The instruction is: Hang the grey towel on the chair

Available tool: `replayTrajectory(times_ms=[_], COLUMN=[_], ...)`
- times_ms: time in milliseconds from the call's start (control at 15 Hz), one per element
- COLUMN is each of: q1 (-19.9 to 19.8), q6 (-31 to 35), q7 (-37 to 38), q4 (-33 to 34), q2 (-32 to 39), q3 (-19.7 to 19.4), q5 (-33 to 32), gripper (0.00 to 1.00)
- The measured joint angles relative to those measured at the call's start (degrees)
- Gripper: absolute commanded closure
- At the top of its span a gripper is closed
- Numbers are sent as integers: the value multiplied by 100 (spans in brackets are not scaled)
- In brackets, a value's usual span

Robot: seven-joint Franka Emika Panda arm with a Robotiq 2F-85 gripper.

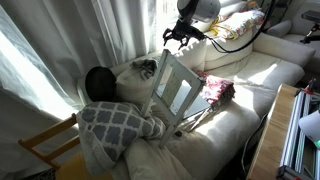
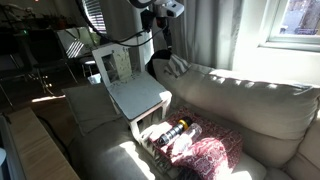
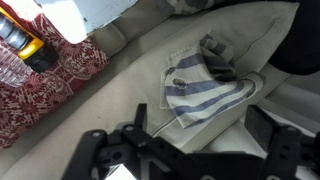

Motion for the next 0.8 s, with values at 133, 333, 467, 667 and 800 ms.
replayTrajectory(times_ms=[133, 333, 467, 667, 800], q1=[-112, -292, -308, -304, -303], q6=[-65, -352, -359, -359, -359], q7=[120, 169, 169, 169, 169], q4=[363, 889, 971, 970, 972], q2=[386, 864, 941, 912, 907], q3=[96, 288, 306, 306, 307], q5=[35, 119, 109, 108, 108], gripper=[0, 0, 0, 0, 0])
